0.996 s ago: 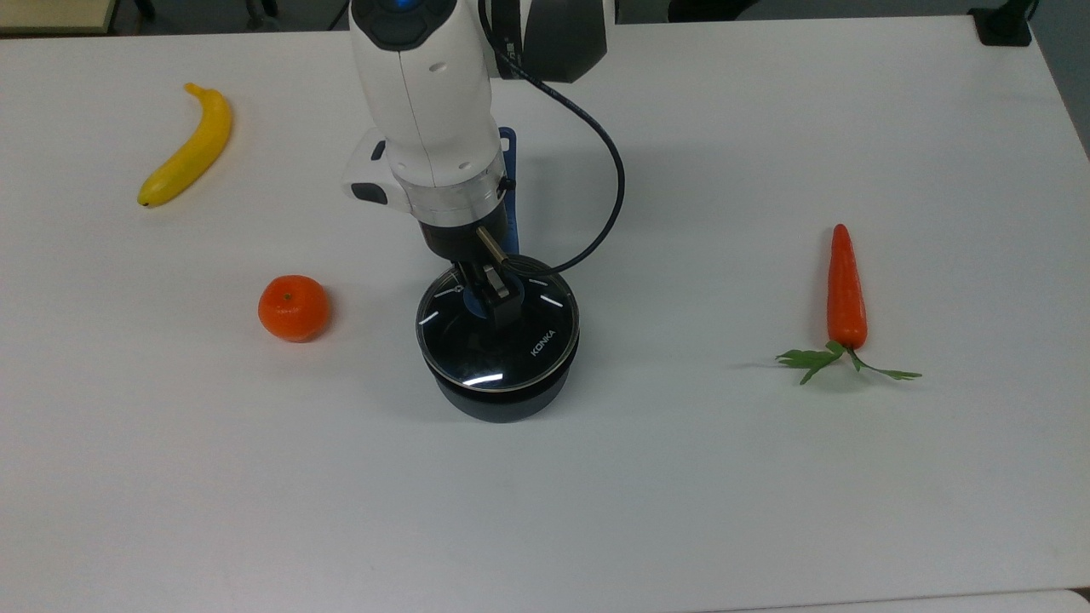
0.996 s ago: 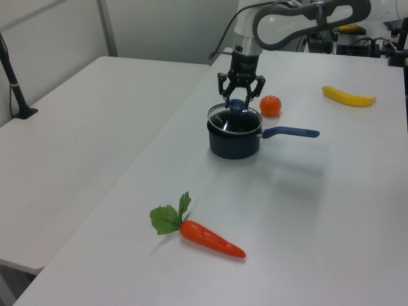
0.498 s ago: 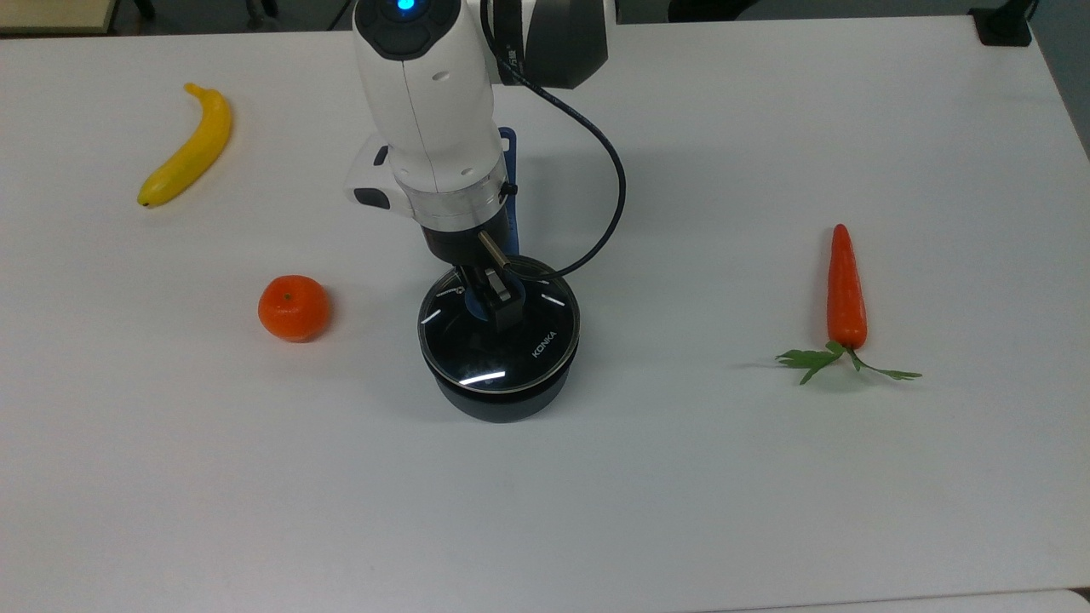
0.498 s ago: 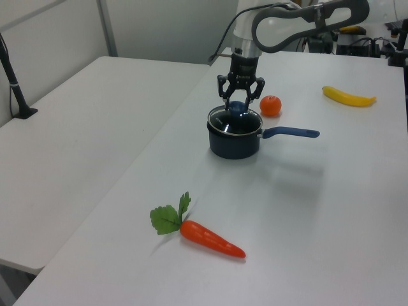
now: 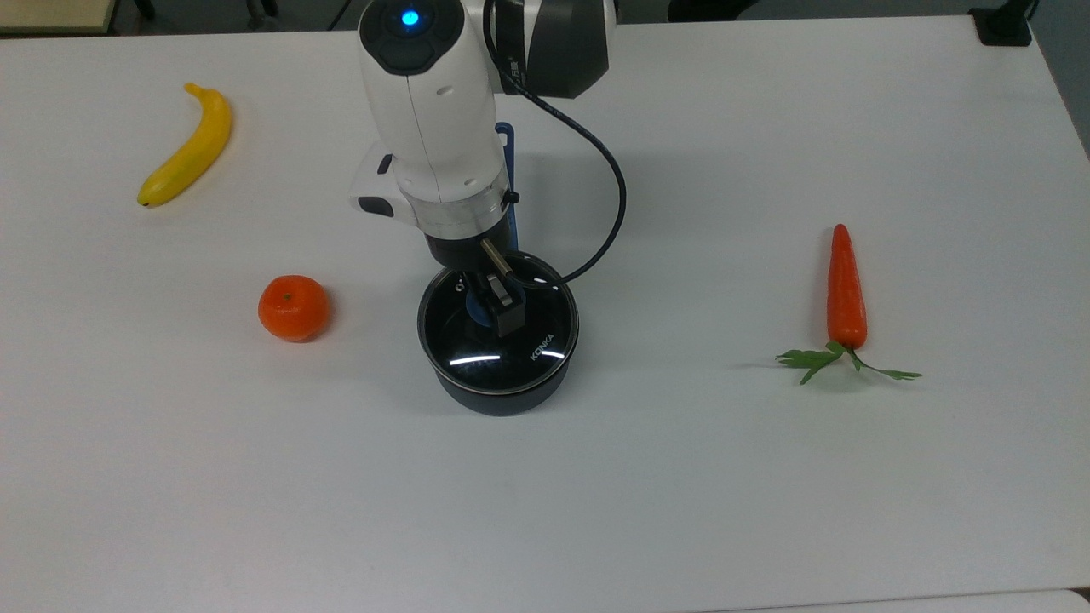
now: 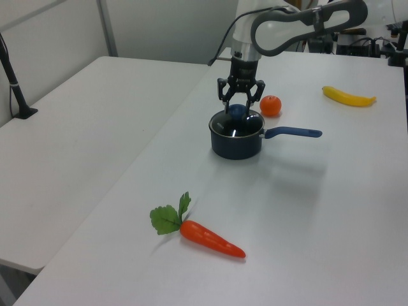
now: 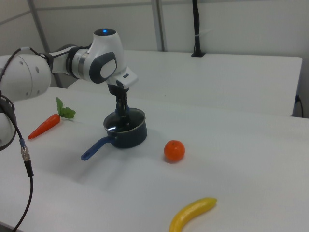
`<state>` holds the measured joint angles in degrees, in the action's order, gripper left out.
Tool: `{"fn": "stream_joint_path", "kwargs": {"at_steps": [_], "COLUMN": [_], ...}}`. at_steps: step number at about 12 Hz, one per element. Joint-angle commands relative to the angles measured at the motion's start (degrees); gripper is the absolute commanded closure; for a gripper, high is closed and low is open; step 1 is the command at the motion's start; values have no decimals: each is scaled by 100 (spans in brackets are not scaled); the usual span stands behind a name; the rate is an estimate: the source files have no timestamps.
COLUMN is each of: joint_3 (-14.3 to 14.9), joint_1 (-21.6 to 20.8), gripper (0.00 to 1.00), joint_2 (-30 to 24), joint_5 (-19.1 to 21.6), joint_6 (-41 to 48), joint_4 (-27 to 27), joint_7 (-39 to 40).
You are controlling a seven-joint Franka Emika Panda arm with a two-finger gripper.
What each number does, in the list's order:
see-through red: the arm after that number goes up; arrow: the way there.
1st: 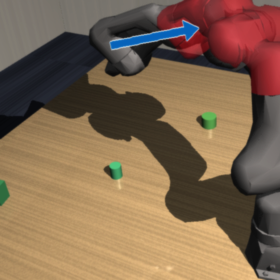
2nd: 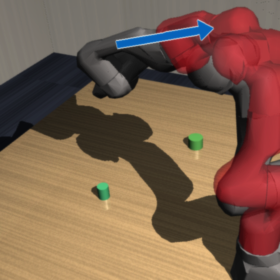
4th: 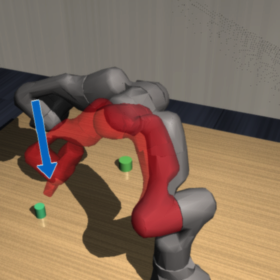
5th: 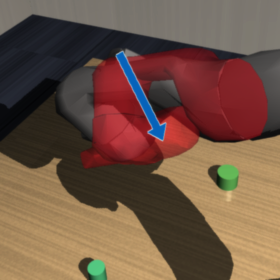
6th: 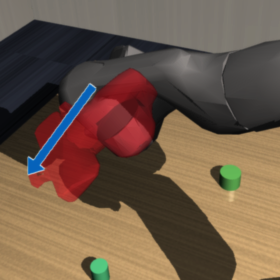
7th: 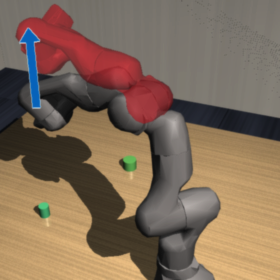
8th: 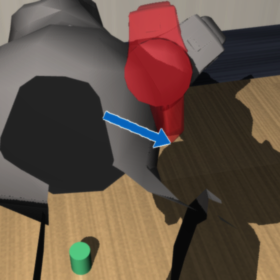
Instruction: Close lid
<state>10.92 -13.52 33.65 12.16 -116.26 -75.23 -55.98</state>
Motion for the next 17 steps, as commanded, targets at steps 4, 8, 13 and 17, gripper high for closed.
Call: {"fn": "stream_joint_path", "kwargs": {"at_steps": [4, 8, 13, 17], "joint_3": [95, 34, -967, -1549], "joint_1": [-63, -37, 1120, 2396], "gripper": [0, 0, 0, 0], "joint_2": [-52, -892, -2790, -3874], "joint_5": [147, 68, -503, -539], "joint_6": [24, 42, 1173, 1457], "joint_4": [-97, -692, -2222, -2997], "joint_7": [78, 1260, 4388, 5824]}}
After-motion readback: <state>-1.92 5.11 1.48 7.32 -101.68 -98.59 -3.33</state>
